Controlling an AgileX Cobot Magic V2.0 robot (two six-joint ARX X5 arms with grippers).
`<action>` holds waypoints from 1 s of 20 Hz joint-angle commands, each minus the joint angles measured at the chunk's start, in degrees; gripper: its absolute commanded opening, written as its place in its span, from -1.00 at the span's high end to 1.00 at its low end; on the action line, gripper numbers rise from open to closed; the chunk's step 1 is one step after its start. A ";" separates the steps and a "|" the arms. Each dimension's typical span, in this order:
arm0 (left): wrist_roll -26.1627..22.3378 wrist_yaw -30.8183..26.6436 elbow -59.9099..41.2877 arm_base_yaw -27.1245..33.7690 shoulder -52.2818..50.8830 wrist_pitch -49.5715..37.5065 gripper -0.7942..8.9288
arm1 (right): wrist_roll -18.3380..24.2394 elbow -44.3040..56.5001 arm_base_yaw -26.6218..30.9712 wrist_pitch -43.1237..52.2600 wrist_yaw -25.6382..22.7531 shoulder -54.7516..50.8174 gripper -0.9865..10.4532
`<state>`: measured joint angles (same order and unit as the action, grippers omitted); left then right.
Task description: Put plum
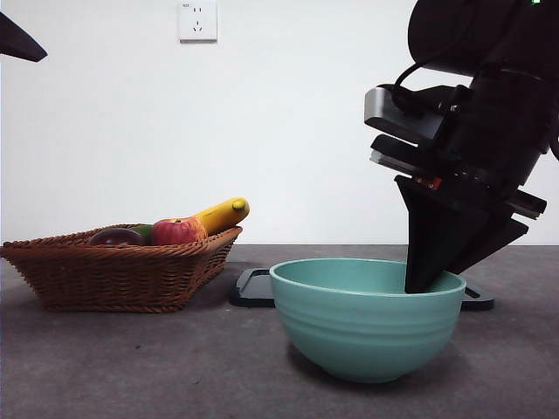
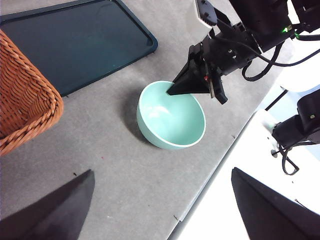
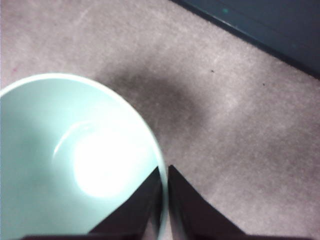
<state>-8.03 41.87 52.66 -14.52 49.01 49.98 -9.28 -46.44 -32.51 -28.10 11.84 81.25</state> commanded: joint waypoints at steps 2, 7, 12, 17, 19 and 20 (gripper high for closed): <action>-0.50 0.20 1.09 -0.17 0.28 -0.26 -0.05 | -0.59 -0.44 -0.42 0.42 -0.09 0.72 0.81; -0.50 0.20 1.09 -0.17 0.28 -0.26 -0.06 | -1.27 -0.44 -0.42 0.20 0.07 0.72 0.44; -0.48 0.20 1.09 -0.17 0.28 -0.26 -0.05 | -2.12 -1.51 -0.35 0.09 -0.17 -0.63 0.35; -0.48 0.20 1.09 -0.17 0.28 -0.26 -0.05 | -0.52 -8.11 0.17 -5.62 -3.30 -7.50 0.35; -0.48 0.20 1.09 -0.17 0.28 -0.26 -0.06 | 0.07 -11.58 0.17 -7.93 -2.93 -10.25 0.35; -0.48 0.20 1.09 -0.17 0.28 -0.26 -0.06 | 0.44 -13.18 0.17 -8.85 -2.80 -11.39 0.35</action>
<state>-8.03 41.87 52.66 -14.52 49.01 49.98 -9.76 -58.83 -32.03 -37.28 8.97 69.25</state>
